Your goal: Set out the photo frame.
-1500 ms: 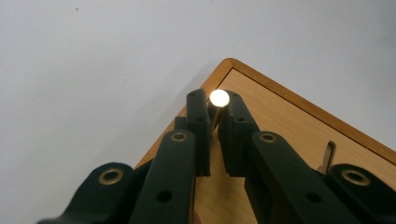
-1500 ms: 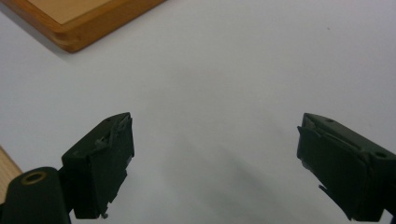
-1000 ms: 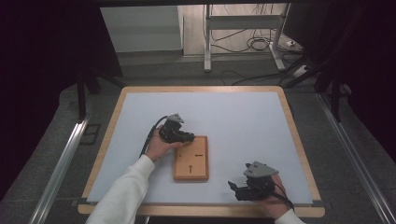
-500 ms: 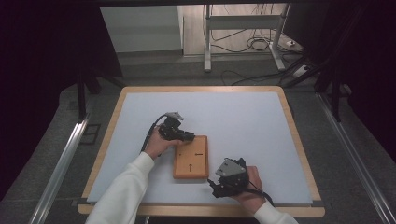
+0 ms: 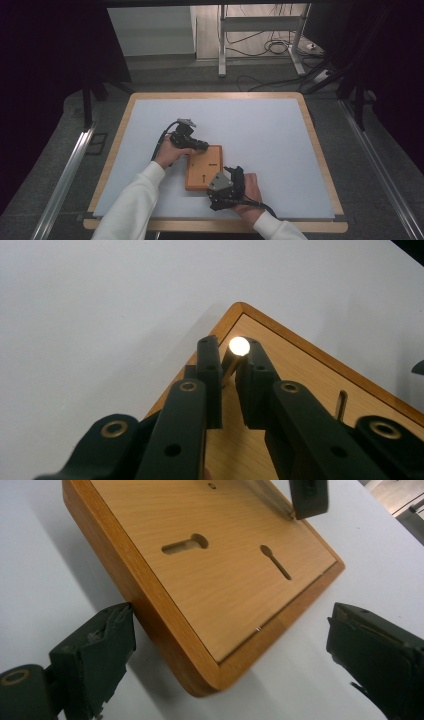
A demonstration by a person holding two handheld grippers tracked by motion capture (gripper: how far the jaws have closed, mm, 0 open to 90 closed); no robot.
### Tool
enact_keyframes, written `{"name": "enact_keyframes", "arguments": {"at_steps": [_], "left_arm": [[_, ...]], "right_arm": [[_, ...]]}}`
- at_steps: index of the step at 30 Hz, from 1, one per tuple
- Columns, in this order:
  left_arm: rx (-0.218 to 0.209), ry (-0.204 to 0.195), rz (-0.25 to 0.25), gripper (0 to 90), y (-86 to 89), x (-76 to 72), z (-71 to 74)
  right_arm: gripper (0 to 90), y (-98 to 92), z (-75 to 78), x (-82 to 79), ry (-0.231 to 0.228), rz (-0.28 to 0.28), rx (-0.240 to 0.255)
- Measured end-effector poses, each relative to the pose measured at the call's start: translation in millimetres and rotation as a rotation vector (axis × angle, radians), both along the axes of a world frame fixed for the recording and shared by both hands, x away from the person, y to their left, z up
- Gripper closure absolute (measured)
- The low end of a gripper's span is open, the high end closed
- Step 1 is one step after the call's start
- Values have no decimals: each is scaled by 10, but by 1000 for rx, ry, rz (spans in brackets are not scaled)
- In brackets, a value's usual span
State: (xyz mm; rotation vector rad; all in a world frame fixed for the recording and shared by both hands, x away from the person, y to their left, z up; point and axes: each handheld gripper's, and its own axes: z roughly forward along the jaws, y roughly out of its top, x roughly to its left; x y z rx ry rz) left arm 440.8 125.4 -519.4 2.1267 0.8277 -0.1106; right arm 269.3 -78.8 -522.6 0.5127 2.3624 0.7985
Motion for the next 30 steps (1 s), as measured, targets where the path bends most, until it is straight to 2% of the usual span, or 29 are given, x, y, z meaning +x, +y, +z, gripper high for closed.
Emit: {"name": "enact_keyframes", "arguments": {"at_steps": [5,8,14,21,25,26,30], "left_arm": [[-7,9,2,812,1,5,-2],[-11,22,-2,812,12,25,-5],[-14,33,3,817,14,43,-3],[2,3,28,842,0,29,5],[9,-22,43,844,-17,6,10],[26,-36,42,844,-24,-2,16],[29,-48,57,836,-42,-17,10]], "right_arm": [[52,72,-25,-20,-35,19,-33],[60,80,-39,-18,-40,16,-46],[64,49,-42,27,-50,-13,-34],[112,54,33,-15,-147,1,-36],[157,52,108,-17,-163,17,-25],[177,52,126,-16,-166,20,-19],[254,65,179,2,-150,45,-18]]}}
